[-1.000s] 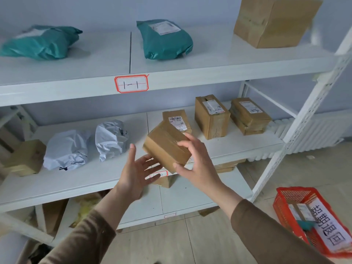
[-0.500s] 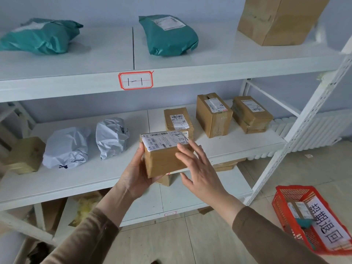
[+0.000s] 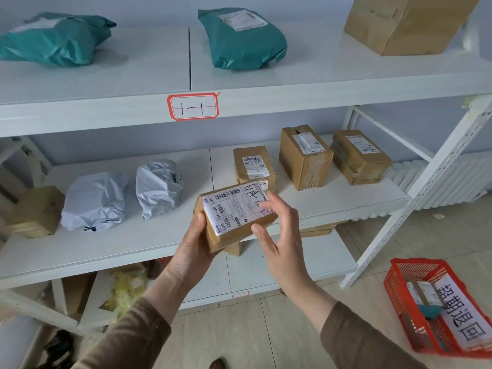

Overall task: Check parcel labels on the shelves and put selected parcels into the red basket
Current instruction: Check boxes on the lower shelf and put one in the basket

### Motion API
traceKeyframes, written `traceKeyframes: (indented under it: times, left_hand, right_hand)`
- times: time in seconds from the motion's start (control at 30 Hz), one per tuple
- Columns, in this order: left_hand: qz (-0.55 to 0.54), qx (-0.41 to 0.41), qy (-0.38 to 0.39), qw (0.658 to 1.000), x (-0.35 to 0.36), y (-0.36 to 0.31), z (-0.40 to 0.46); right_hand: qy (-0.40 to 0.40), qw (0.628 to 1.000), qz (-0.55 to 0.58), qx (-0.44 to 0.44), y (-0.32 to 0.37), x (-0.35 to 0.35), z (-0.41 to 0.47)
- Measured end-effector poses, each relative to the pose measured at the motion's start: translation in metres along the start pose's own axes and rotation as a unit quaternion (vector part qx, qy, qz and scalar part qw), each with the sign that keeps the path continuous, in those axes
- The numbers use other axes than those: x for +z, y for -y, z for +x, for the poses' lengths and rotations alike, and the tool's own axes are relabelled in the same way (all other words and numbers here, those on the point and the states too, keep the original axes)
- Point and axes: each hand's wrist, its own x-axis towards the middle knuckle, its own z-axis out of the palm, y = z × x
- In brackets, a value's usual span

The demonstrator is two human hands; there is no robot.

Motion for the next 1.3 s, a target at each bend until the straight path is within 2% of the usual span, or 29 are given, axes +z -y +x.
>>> traceKeyframes:
  times: [0.13, 0.2, 0.27, 0.37, 0.47, 0.57, 0.67, 0.83, 1.0, 1.13, 1.3]
  left_hand:
    - [-0.002, -0.026, 0.008, 1.000, -0.011, -0.016, 0.007]
    - [0.031, -0.022, 0.024, 0.999, -0.012, -0.024, 0.013]
    - [0.070, -0.030, 0.047, 0.996, -0.006, -0.032, 0.019]
    - [0.090, -0.032, 0.027, 0.995, 0.009, -0.039, 0.028]
    - [0.026, -0.006, -0.007, 1.000, 0.027, -0.031, 0.035]
    - [0.072, 0.007, 0.031, 0.997, 0.051, -0.012, 0.034]
    - [0.100, -0.001, 0.071, 0.992, 0.072, -0.002, 0.033]
    - [0.120, 0.013, 0.047, 0.992, 0.078, -0.013, 0.039]
    - [0.158, -0.009, 0.067, 0.985, 0.096, -0.003, 0.041]
    - [0.164, -0.024, 0.090, 0.982, 0.123, 0.019, 0.045]
    - [0.150, -0.054, 0.113, 0.981, 0.158, 0.053, 0.058]
  right_hand:
    - [0.125, 0.975, 0.113, 0.143, 0.002, -0.010, 0.015]
    - [0.202, 0.945, 0.191, 0.170, -0.002, -0.014, 0.021]
    - [0.236, 0.933, 0.212, 0.171, -0.005, -0.015, 0.023]
    - [0.148, 0.957, 0.186, 0.164, -0.013, -0.008, 0.020]
    - [0.010, 0.971, 0.167, 0.172, -0.017, 0.000, 0.017]
    - [-0.075, 0.971, 0.133, 0.185, -0.017, 0.007, 0.020]
    - [-0.070, 0.974, 0.109, 0.183, -0.013, 0.010, 0.019]
    - [-0.047, 0.972, 0.123, 0.192, -0.017, -0.012, 0.007]
    - [-0.037, 0.916, 0.217, 0.337, -0.030, -0.043, 0.014]
    - [-0.040, 0.900, 0.254, 0.351, -0.042, -0.072, 0.005]
    - [-0.119, 0.877, 0.274, 0.376, -0.056, -0.115, -0.009]
